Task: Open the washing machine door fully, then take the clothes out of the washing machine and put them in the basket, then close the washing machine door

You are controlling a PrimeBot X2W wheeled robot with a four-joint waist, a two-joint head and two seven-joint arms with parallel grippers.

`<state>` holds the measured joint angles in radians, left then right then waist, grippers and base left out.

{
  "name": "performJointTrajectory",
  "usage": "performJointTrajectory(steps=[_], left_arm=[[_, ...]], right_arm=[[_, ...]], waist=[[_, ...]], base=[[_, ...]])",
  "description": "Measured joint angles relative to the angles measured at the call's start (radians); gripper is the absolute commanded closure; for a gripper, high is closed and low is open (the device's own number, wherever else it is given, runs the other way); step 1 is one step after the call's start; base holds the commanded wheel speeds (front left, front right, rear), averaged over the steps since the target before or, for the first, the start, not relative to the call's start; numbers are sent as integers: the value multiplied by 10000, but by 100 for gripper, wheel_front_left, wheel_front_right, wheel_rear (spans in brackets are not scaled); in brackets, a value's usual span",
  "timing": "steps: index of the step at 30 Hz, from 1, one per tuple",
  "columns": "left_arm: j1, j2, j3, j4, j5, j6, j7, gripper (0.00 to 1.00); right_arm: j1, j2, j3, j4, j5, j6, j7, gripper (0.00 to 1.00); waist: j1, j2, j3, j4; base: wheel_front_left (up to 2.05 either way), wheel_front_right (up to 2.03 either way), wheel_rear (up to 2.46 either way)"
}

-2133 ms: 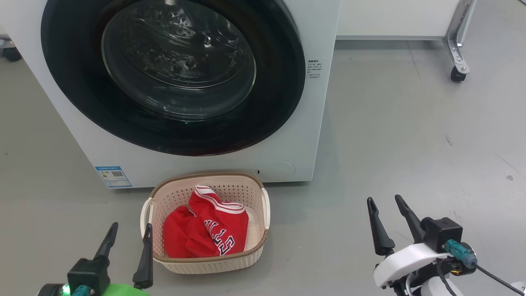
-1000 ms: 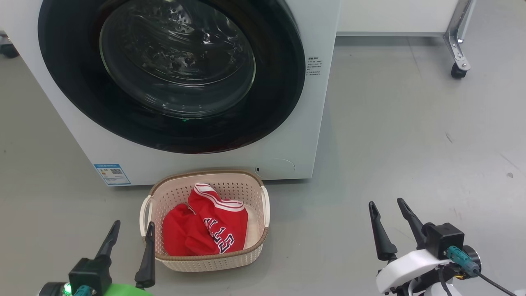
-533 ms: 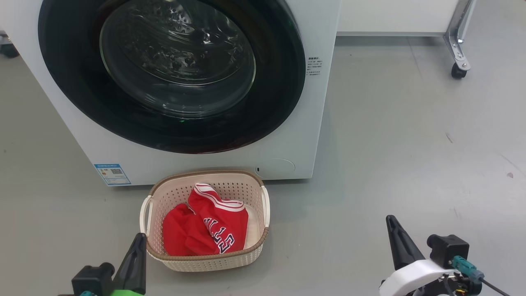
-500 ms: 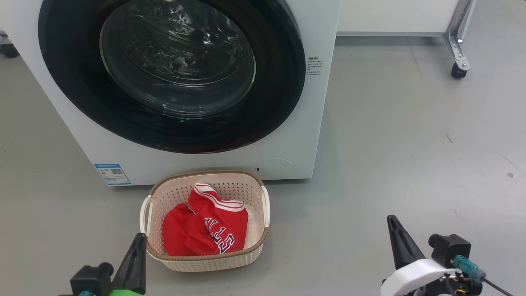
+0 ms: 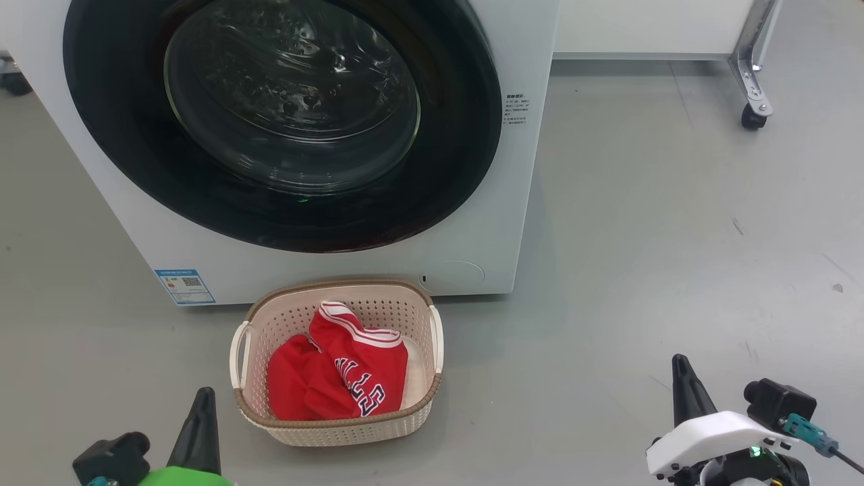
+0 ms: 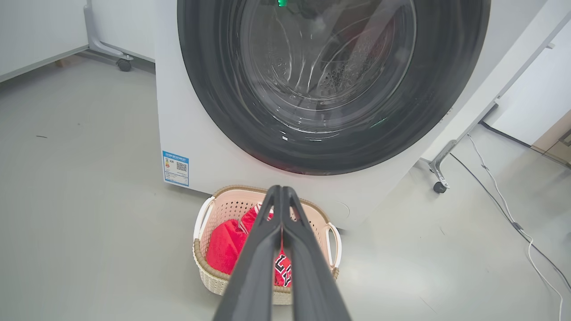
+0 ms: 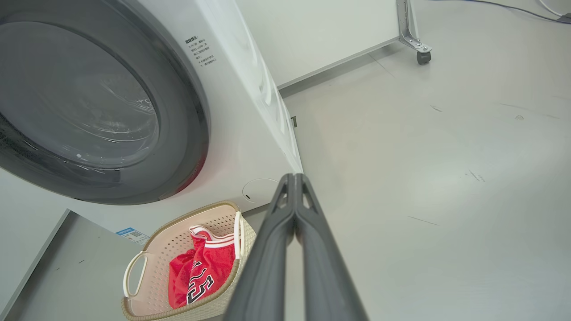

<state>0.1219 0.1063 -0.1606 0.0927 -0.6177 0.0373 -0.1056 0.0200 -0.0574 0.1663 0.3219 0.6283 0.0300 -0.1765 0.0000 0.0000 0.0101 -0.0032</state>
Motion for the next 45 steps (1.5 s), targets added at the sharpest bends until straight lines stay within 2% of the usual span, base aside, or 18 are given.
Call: performJointTrajectory(steps=[45], left_arm=[[-864, -151, 1035, 940, -5944, -849, 1020, 100]], right_arm=[[-412, 54, -1638, -196, 5624, 502, 1626, 100]], waist=[[0, 0, -40, 15]], base=[[0, 0, 0]])
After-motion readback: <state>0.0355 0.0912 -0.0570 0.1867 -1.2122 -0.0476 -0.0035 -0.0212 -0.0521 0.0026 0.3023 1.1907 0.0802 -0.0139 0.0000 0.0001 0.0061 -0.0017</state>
